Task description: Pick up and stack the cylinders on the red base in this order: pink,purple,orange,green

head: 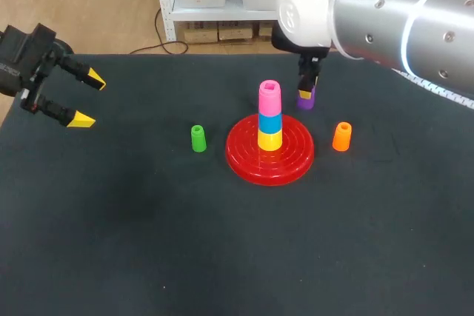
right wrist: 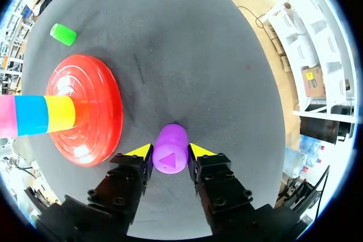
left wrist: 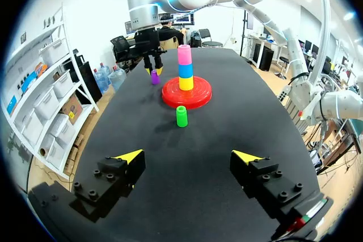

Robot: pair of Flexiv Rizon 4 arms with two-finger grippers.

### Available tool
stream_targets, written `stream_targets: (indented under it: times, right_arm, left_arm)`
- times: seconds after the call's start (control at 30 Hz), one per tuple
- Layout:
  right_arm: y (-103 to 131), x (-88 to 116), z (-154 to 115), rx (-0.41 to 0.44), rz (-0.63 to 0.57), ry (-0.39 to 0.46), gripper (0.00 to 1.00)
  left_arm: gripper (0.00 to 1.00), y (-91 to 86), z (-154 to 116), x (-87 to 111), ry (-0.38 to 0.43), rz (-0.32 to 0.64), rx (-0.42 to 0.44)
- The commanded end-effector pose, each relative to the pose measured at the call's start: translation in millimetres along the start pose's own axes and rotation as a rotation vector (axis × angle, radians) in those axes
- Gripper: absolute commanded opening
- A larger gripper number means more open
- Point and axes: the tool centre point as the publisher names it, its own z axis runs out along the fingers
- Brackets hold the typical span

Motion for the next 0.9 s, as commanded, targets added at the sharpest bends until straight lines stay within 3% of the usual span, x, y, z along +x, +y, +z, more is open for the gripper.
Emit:
stream_targets:
  times: [0.03, 0.37, 0.47, 0.73, 0.9]
  right_arm:
    - [0, 4, -4, 0.002, 0.001, -0.010, 0.00]
    - [5, 3, -39, 0.035, -0.002, -0.032, 0.00]
    - [11, 2, -63, 0.070, 0.007, -0.022, 0.00]
    - [28, 3, -137, 0.117, 0.032, -0.123, 0.00]
    - [44, 1, -170, 0.142, 0.031, -0.124, 0.00]
  left_arm:
    - [1.00, -0.7, 0, 0.3, 0.001, 0.001, -0.003]
    - [1.00, -0.7, 0, 0.3, 0.001, 0.001, -0.003]
    - [1.00, -0.7, 0, 0.3, 0.001, 0.001, -0.003]
    - [1.00, -0.7, 0, 0.3, 0.001, 0.001, -0.003]
    - [1.00, -0.7, 0, 0.3, 0.001, 0.001, -0.003]
